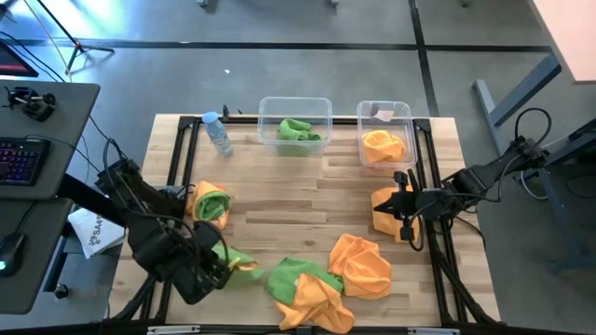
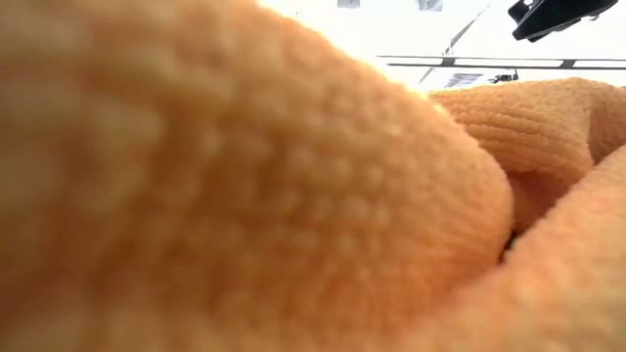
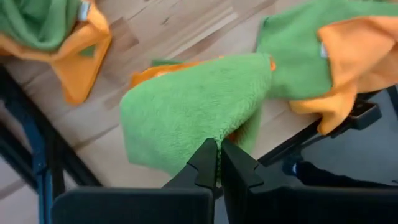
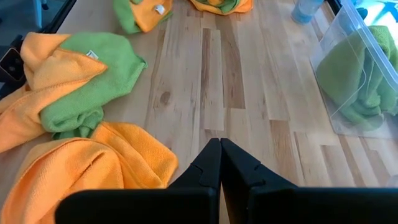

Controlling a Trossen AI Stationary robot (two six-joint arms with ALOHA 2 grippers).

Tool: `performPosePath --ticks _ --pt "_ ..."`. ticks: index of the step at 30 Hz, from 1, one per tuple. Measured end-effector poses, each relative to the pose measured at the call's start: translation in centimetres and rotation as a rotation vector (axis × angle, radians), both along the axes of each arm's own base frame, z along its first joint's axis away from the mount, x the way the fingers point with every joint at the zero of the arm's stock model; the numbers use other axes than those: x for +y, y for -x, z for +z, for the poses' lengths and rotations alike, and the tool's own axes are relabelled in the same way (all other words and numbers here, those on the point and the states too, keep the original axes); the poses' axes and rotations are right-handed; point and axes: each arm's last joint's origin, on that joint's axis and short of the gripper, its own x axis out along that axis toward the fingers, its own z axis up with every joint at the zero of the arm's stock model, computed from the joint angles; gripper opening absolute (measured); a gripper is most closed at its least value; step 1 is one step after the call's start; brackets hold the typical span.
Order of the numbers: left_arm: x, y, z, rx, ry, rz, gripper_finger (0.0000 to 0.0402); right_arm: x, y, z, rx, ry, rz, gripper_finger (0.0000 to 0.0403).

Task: Sort microfiber towel by color & place in baskets
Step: Put the green towel into the left transparent bin

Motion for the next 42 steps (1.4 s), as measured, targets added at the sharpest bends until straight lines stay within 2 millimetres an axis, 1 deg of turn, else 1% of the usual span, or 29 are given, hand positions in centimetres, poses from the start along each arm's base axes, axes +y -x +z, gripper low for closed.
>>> performPosePath --ticks 3,9,13,16,20,27,30,33,35,38,42 --pt "-0.1 0.4 -0.1 0.022 0.016 -0.013 0.0000 0.0 0.0 0.0 0.000 0.005 0.003 0.0000" --pt "-0.2 1.3 0.4 0.035 0.053 -0.041 0.0000 0.0 0.0 0.0 0.000 0.005 0.003 0.0000" --pt "0.0 1.6 0.8 0.015 0.047 -0.070 0.0000 0.0 0.0 0.0 0.000 0.005 0.003 0.0000" --pt "0.4 1.8 1.1 -0.033 0.008 -0.104 0.0000 0.0 0.0 0.0 0.000 0.002 0.001 0.0000" --pt "1.4 2.4 2.2 -0.123 -0.043 -0.150 0.0000 0.0 0.0 0.0 0.001 -0.014 -0.005 0.0000" --pt "4.0 4.4 4.7 -0.237 -0.029 -0.195 0.0000 0.0 0.0 0.0 -0.001 -0.050 -0.028 0.0000" --pt "4.9 5.1 5.5 -0.260 -0.018 -0.238 0.0000 0.2 -0.3 0.3 -0.032 -0.077 -0.017 0.0000" --pt "5.5 5.8 6.1 -0.265 0.016 -0.262 0.0000 0.7 -1.0 0.6 -0.072 -0.115 0.026 0.0000" --pt "5.9 6.2 6.3 -0.268 0.036 -0.266 0.0000 1.2 -1.9 0.6 -0.101 -0.140 0.024 0.0000" --pt "6.1 6.4 6.5 -0.275 0.025 -0.313 0.0000 2.3 -3.9 0.2 -0.135 -0.158 0.026 0.0000" --pt "6.2 6.3 6.6 -0.298 -0.037 -0.378 0.0000 4.1 -7.2 -1.4 -0.173 -0.134 0.055 0.0000"
